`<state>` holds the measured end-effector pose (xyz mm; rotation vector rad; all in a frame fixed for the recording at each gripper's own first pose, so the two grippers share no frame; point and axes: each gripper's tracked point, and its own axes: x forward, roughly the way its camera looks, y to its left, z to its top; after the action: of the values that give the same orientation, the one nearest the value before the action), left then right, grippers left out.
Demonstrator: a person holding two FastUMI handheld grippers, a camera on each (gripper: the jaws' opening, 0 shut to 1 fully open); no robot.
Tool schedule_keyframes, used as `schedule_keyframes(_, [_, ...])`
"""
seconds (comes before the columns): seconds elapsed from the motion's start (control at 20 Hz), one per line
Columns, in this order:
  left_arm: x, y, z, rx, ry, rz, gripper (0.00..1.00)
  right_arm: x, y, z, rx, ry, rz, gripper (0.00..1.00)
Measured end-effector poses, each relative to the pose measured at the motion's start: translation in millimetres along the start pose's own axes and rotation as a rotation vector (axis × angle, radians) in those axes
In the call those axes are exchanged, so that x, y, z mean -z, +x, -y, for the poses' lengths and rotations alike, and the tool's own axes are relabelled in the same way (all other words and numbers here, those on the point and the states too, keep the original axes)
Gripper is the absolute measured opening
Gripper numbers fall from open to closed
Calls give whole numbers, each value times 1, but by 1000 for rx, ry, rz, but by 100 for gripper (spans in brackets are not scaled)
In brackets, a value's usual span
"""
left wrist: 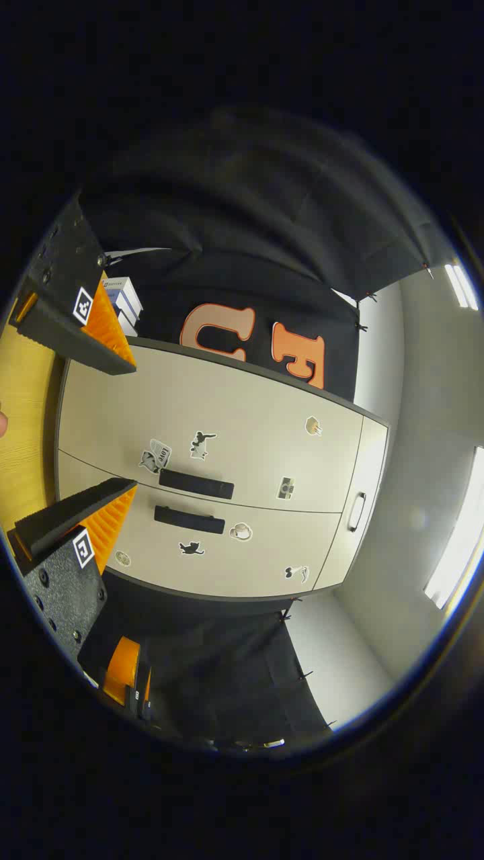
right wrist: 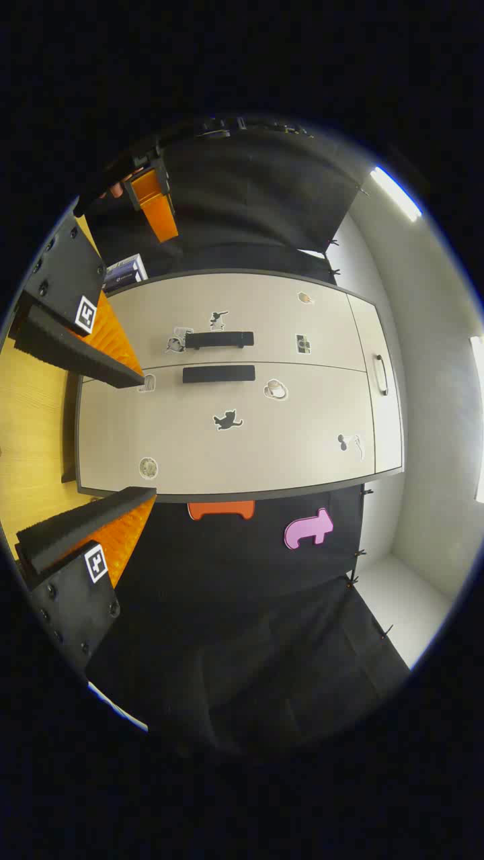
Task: Open the right door of the double-door shoe cabinet with the right hand, and open the left door with the left hand.
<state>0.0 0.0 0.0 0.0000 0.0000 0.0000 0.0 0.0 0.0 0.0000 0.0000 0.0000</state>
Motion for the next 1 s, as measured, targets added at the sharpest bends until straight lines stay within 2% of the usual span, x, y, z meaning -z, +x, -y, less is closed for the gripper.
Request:
schedule_keyframes(0.45, [2, 3, -8, -36, 53, -4, 94, 0, 12, 4, -1, 37, 3, 98])
schedule_keyframes(1.0, [3, 5, -9, -32, 72, -18, 95, 3, 19, -1, -3, 62, -1, 98])
